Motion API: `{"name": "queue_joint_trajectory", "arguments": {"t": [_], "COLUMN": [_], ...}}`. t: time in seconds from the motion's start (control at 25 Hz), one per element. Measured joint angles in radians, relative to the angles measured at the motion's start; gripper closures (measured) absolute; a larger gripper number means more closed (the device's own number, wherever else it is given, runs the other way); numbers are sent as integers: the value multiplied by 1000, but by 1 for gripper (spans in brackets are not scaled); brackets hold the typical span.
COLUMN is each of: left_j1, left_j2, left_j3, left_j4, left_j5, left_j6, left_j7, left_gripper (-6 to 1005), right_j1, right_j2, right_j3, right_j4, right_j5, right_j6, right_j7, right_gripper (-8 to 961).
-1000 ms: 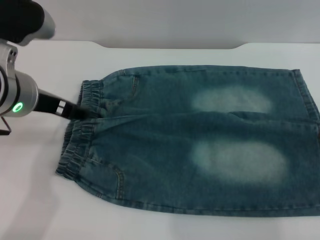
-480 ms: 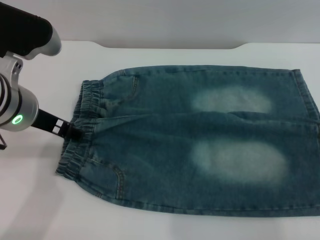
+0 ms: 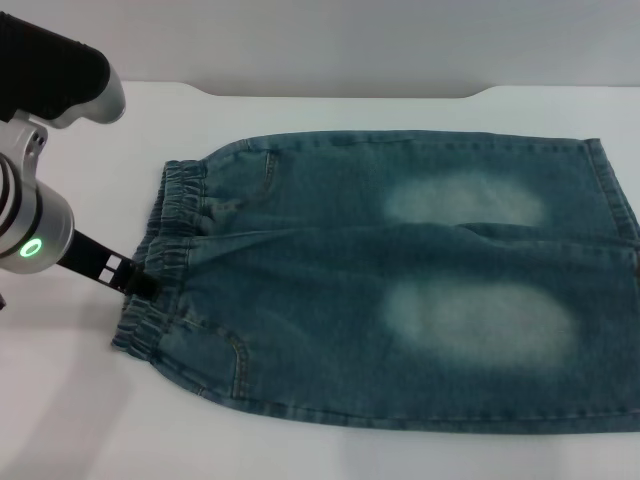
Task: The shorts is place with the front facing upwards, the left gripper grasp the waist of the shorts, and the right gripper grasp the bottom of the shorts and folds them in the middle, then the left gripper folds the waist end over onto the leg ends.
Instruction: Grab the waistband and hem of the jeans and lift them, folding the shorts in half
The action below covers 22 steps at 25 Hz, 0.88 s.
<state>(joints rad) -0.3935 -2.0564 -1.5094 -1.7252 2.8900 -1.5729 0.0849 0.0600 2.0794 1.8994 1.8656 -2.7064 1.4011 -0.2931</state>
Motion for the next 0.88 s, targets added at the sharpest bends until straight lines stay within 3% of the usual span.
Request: {"name": "queue_joint_trajectory", "arguments": {"t": [0.88], "left_j1": [-58], "left_j2": [-6], "left_j3": [35], "left_j4": [133], "left_j5": [-2], "left_j6": [-27], "left_j7": [-27], "left_gripper": [295], "right_j1": [-5], "right_j2": [-1], "right_j3": [-3], "right_j4": [-7], "right_j5": [-6], "right_j6": [-23], "right_j7": [-6], "right_gripper": [262]}}
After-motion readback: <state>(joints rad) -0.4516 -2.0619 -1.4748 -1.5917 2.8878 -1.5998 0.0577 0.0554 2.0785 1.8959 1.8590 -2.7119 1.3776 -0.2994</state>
